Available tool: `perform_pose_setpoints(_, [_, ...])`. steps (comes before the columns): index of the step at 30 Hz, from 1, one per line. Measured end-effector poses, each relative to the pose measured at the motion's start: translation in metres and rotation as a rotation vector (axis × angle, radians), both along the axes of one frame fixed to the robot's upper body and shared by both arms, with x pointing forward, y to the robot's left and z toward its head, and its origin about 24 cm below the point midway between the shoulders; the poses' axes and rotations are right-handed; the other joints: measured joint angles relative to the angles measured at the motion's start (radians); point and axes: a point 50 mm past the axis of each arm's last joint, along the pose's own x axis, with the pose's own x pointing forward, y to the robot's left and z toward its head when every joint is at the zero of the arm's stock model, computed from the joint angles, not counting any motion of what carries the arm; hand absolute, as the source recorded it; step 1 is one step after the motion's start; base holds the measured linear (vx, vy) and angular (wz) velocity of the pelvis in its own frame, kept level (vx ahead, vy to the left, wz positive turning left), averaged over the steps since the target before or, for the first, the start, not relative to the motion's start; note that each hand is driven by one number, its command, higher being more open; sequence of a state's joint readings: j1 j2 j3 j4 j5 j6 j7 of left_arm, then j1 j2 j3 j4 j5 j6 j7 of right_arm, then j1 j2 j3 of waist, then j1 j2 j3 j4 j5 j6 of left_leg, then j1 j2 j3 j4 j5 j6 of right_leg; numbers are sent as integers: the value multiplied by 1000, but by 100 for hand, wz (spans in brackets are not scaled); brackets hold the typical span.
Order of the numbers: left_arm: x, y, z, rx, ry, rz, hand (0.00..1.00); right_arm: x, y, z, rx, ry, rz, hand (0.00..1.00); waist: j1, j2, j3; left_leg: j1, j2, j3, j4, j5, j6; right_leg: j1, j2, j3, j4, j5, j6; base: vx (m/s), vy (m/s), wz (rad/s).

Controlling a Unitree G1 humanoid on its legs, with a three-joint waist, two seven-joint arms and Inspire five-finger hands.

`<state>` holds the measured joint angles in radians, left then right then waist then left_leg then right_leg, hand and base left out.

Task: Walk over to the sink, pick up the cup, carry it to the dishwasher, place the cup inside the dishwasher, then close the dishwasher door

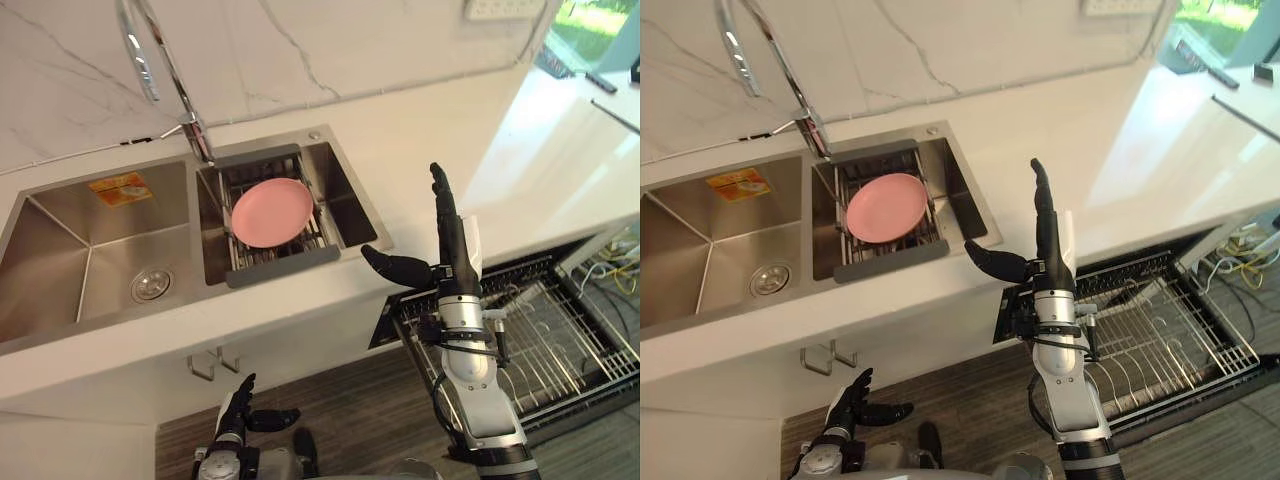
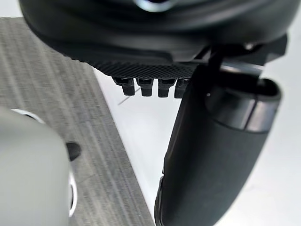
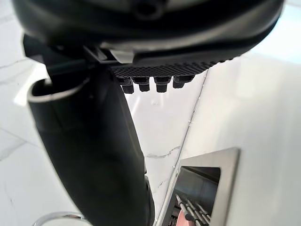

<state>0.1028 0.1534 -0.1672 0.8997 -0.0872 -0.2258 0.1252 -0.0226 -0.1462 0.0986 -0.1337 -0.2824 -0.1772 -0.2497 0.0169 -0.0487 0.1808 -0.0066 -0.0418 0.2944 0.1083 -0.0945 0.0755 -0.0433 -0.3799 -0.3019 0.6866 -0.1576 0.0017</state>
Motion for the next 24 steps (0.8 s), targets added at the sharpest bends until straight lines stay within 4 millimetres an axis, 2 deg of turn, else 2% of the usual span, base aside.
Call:
perform_pose_setpoints(1, [-1, 1, 0, 10, 5, -10, 100, 2, 1, 1, -26, -4, 8, 100, -7, -9, -5, 14, 2, -32, 0, -9, 3, -25, 38, 62, 31, -60, 22, 225, 52, 55])
perform_pose_setpoints(2, [-1, 1, 0, 10, 5, -13, 100, 3, 1, 2, -39, -10, 11, 100, -9, -9, -5, 22, 3, -48, 0, -8, -3, -34, 63, 88, 28, -87, 27, 286, 50, 72])
perform_pose_setpoints(3, [-1, 0, 0, 10, 5, -20, 100, 4, 1, 6, -53, -22, 18, 100, -12, -9, -5, 40, 7, -77, -1, -7, -5, -60, 116, 139, 6, -126, 32, 267, 26, 76])
perform_pose_setpoints(4, [-1, 0, 0, 9, 6, -20, 100, 6, 1, 8, -62, -31, 22, 100, -15, -9, -5, 51, 9, -101, 5, -2, -11, -82, 167, 183, -59, -136, 34, 255, 13, 76])
perform_pose_setpoints(5, [-1, 0, -1, 8, 8, -23, 100, 6, 0, 9, -66, -35, 23, 100, -16, -9, -6, 54, 11, -114, 13, -2, -12, -89, 192, 204, -112, -134, 39, 233, -21, 80])
perform_pose_setpoints(6, [-3, 0, -1, 10, 15, -44, 100, 7, -1, 11, -74, -41, 24, 100, -17, -15, -13, 53, 7, -145, 21, -8, -21, -101, 231, 224, -237, -95, 39, 238, -49, 74])
perform_pose_setpoints(7, [-2, 2, -1, 15, 16, -59, 100, 7, -1, 11, -79, -44, 24, 100, -16, -28, -21, 54, -7, -158, 25, -15, -32, -113, 241, 220, -329, 8, 34, 311, -95, 96])
perform_pose_setpoints(8, [-4, 1, -3, 10, 35, -68, 100, 7, -4, 9, -96, -32, 23, 100, -26, -13, -29, 56, -4, -189, 33, -25, -38, -99, 245, 216, -352, 41, 62, 325, -88, 71])
perform_pose_setpoints(9, [-7, -3, -5, -7, 53, -57, 100, 7, -4, 8, -108, -24, 32, 100, -18, 8, -41, 54, 18, -192, 36, -35, -54, -63, 265, 204, -410, 57, 58, 275, -76, 43])
perform_pose_setpoints(11, [-9, -4, -6, -23, 61, -9, 100, 8, -5, 9, -118, -24, 37, 100, -8, 26, -46, 56, 45, -191, 25, -41, -63, -39, 295, 199, -470, 86, 50, 204, -60, -5])
perform_pose_setpoints(15, [-13, -2, -8, -32, 75, 27, 100, 6, -11, 6, -136, -4, 28, 100, -11, 29, -46, 76, 57, -194, 3, -39, -66, -18, 310, 199, -496, 93, 46, 71, -43, -3])
perform_pose_setpoints(23, [-14, -3, -9, -33, 72, 23, 100, -3, -15, -8, -172, 54, 15, 100, -16, 30, -48, 96, 51, -187, -1, -30, -65, 65, 317, 217, -646, 178, 50, -70, 22, -5])
perform_pose_setpoints(24, [-12, 1, -8, -8, 65, 39, 100, -5, -19, -19, -180, 108, 13, 100, -17, 19, -32, 123, 67, -210, -93, 18, -88, 110, 353, 209, -772, 261, 25, 0, 0, 0])
